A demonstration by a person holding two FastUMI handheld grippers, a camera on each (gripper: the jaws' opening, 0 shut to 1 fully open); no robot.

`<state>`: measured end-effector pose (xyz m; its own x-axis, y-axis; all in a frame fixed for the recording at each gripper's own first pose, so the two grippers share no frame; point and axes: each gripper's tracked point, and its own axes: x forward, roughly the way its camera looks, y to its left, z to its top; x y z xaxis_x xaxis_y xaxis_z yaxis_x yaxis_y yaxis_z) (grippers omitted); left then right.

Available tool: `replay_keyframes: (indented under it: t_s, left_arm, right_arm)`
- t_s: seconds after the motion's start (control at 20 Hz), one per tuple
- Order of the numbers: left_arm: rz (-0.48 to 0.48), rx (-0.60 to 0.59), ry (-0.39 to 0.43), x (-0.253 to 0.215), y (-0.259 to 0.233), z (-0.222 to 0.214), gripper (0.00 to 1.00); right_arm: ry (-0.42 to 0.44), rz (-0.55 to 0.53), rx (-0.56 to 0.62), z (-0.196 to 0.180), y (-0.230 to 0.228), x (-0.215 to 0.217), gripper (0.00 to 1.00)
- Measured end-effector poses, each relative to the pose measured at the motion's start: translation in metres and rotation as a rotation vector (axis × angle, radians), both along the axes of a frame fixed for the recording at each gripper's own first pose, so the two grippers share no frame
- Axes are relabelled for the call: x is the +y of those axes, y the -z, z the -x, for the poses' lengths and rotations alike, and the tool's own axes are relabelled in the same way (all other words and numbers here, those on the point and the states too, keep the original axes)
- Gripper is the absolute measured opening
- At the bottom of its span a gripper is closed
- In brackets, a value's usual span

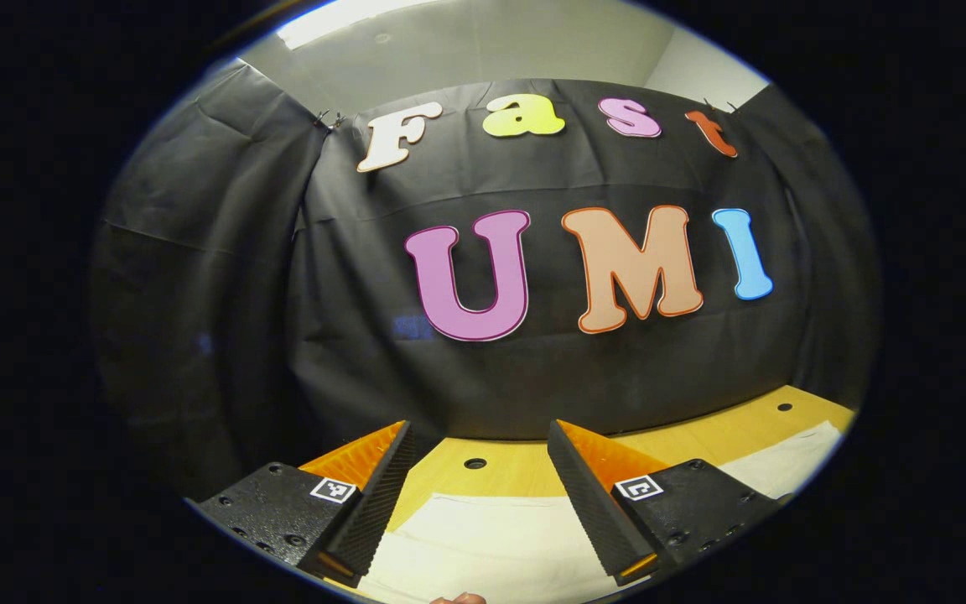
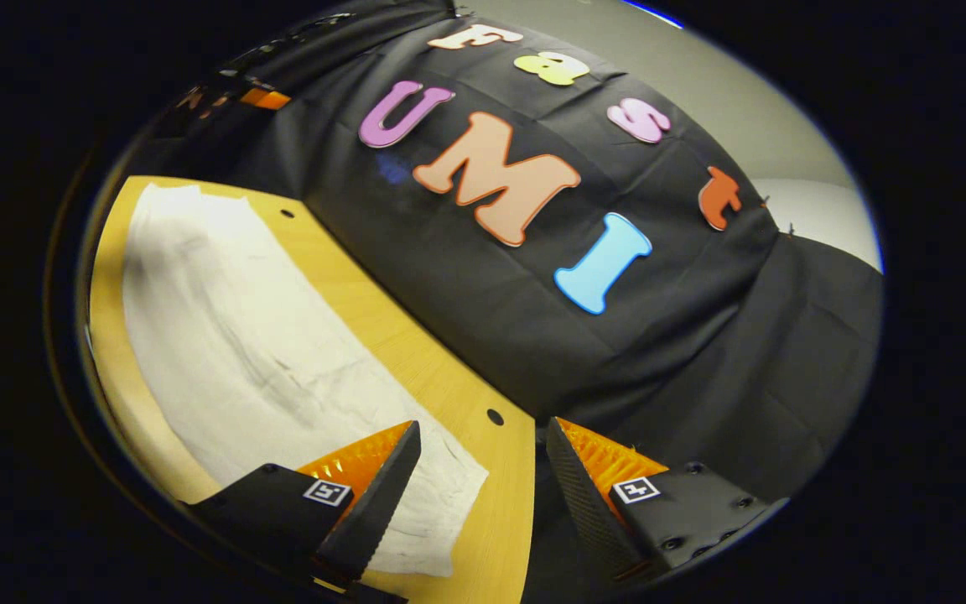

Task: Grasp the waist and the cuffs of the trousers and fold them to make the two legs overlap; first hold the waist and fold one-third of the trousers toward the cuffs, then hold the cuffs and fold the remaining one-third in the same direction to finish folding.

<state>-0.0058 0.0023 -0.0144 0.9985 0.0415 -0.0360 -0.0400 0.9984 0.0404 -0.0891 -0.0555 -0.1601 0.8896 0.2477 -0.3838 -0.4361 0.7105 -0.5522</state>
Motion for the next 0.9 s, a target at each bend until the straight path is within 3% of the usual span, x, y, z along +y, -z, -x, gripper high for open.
replay_keyframes:
  t_s: [0.4, 0.9]
  left_arm:
    - [-0.018, 0.018, -0.003, 0.002, 0.009, 0.005, 0.95]
    - [-0.050, 0.041, -0.019, 0.008, 0.020, 0.011, 0.96]
  right_arm:
    - [-0.181, 0.181, 0.129, 0.049, 0.067, 0.004, 0.97]
    - [-0.337, 0.364, 0.284, 0.099, 0.136, -0.009, 0.98]
